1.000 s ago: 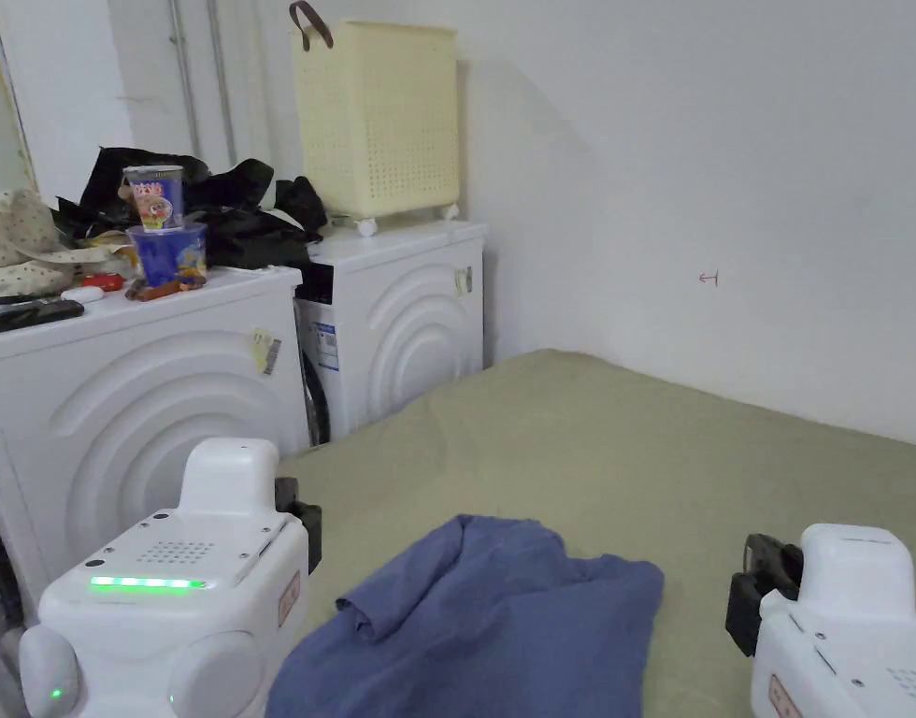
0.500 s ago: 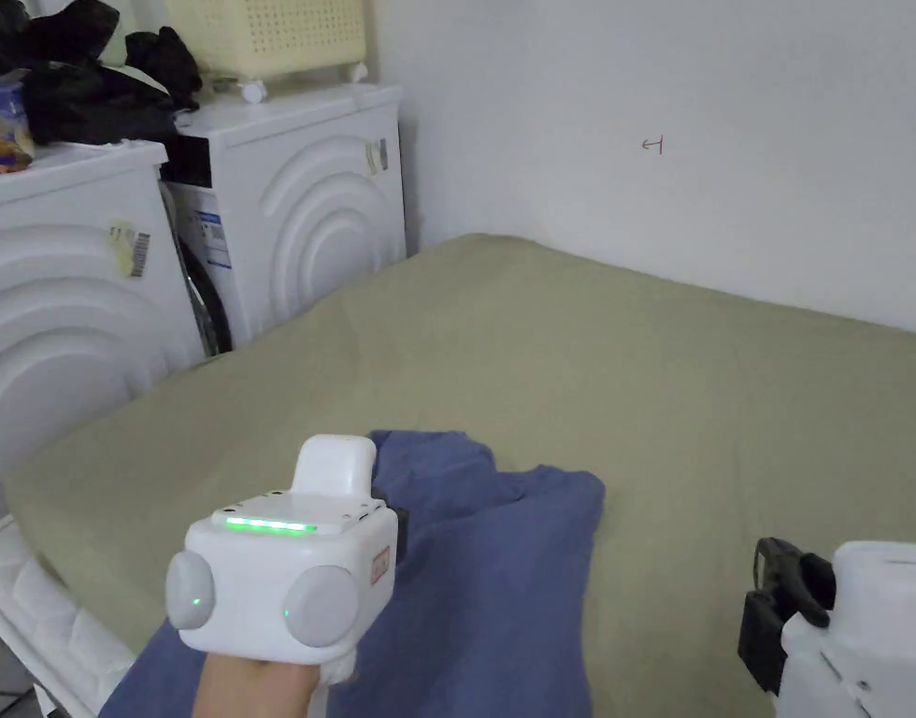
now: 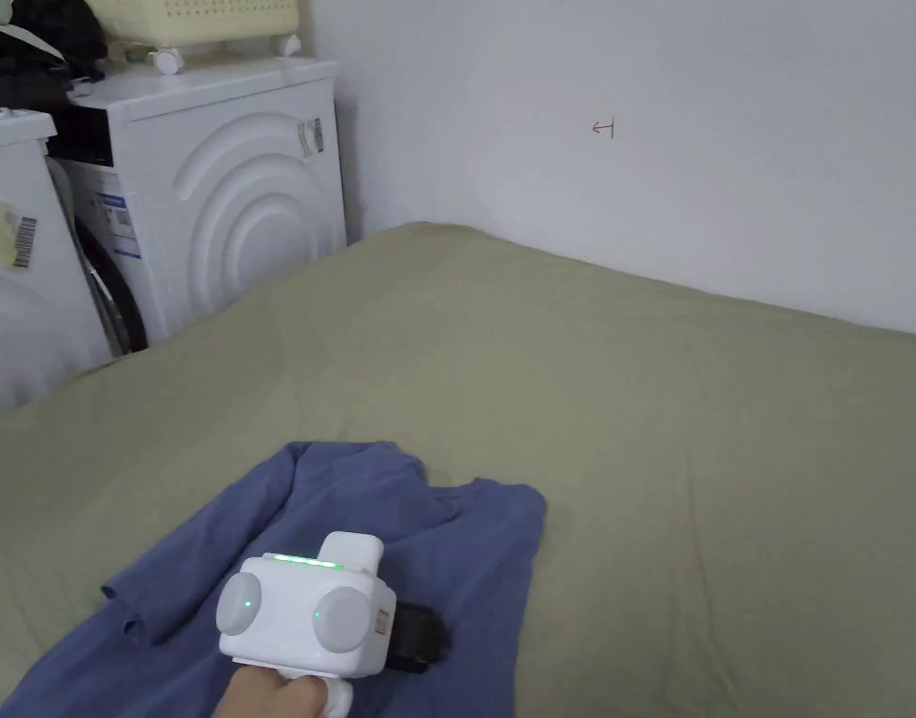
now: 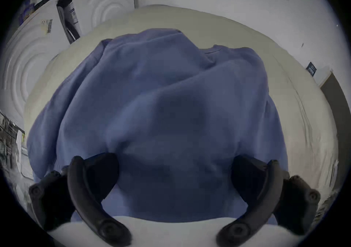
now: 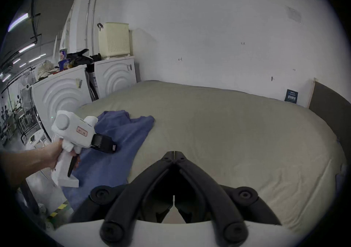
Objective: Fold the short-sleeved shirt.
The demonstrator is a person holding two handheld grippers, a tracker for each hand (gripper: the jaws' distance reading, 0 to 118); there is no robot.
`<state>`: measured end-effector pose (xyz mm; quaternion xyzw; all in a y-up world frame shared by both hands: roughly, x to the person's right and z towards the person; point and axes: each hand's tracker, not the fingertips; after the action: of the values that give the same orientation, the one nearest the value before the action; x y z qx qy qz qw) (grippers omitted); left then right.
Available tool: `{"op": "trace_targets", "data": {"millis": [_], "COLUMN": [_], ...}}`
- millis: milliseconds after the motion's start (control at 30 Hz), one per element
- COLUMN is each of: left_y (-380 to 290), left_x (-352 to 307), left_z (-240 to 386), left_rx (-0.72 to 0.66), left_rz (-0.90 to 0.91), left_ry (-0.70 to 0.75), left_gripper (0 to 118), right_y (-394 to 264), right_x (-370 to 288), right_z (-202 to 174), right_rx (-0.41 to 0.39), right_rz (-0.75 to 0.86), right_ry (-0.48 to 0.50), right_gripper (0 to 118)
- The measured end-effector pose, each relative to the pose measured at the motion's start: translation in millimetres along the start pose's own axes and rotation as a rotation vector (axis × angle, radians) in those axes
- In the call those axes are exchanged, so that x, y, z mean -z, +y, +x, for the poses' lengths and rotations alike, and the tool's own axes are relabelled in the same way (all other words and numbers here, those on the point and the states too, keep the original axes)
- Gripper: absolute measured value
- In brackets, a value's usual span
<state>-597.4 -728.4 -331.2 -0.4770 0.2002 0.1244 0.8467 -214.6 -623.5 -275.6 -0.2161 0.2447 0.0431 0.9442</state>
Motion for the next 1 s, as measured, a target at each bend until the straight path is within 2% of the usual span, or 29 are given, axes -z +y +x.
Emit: {"op": "trace_targets", "data": {"millis": [33,67,100,133,167,367,533,767,900,1000], "left_y": [0.3,-1.0,-1.7,-0.4,0.1,19.2,31.7,30.5,13.7,-3.4], "left_x": [-6.4,-15.1,-24.6,-35.0,-44.6,-115.8,-187.5,-261.1,-276.3,-261.2], "left_z": [-0.6,0.6,3.4,9.0,14.3,48.2,128.3,276.8,349.1,395.9], "left_rx": [0.005,0.012,0.042,0.063,0.071,0.174,0.265,0.423,0.493,0.514], "left_rz": [0.004,0.017,0.055,0.074,0.08,0.17,0.286,0.363,0.342,0.299], "left_ry": [0.002,-0.002,-0.006,0.013,0.073,0.032,-0.117,-0.395,-0.54,-0.61], "left_gripper": [110,89,54,0,0,0,0,0,0,0], "right_y": [0.1,0.3,0.8,0.7,0.6,-6.5,-12.3,-20.8,-27.2,-33.4], "right_x": [-5.8,-13.9,-22.1,-30.2,-40.8,-105.1,-153.4,-203.5,-213.9,-214.5], "right_z": [5.8,13.0,20.2,26.8,35.0,81.7,114.1,150.0,165.6,174.0], "right_rx": [0.002,0.005,0.004,0.005,0.016,0.069,0.108,0.157,0.192,0.199], "right_rz": [0.0,0.006,0.007,0.009,0.015,0.039,0.066,0.1,0.099,0.087], "right_ry": [-0.008,-0.02,-0.033,-0.047,-0.067,-0.157,-0.24,-0.361,-0.401,-0.426], "right_gripper": [0,0,0,0,0,0,0,0,0,0]}}
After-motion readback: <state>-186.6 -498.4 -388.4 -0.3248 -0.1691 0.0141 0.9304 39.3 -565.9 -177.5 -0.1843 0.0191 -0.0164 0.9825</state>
